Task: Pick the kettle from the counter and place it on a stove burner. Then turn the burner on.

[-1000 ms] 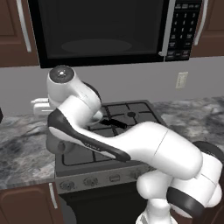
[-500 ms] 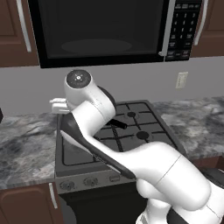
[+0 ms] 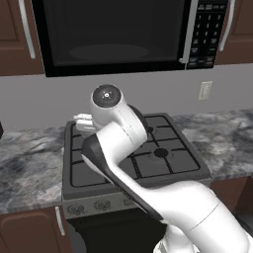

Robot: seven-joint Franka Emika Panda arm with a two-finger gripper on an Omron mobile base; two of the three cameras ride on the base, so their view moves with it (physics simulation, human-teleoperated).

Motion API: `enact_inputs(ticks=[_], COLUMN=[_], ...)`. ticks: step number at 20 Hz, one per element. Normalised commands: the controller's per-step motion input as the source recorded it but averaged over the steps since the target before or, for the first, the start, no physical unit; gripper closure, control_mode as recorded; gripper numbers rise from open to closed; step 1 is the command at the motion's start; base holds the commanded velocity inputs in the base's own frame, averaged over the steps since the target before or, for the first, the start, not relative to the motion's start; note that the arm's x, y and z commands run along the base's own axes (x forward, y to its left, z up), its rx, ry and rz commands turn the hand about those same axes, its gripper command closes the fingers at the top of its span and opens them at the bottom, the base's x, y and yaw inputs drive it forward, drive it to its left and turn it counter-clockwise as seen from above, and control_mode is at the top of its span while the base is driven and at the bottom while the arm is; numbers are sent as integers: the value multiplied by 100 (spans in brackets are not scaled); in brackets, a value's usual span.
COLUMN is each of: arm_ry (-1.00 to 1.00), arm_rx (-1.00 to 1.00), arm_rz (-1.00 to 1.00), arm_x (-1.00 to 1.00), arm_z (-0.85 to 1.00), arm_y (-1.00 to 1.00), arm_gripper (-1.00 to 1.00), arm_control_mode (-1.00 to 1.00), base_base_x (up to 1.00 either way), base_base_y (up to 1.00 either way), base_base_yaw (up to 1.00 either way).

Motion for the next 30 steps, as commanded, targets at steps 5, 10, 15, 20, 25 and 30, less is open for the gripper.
enact_inputs(ticks=[5,10,15,20,25,30], arm_ry=[-4,-6,-7,-4,-2,0], arm_rx=[0,0,0,0,0,0], arm_rz=[-7,-6,-5,-6,-5,-4], arm_x=[0,0,0,0,15,26], arm_z=[0,-1,0,0,0,0], arm_y=[-32,-26,-22,-22,-11,0], arm_gripper=[100,100,100,100,100,100], arm_control_mode=[-100,-100,-100,-100,-100,-100], base_base_x=[0,0,0,0,0,0], base_base_y=[0,0,0,0,0,0], base_base_yaw=[0,0,0,0,0,0])
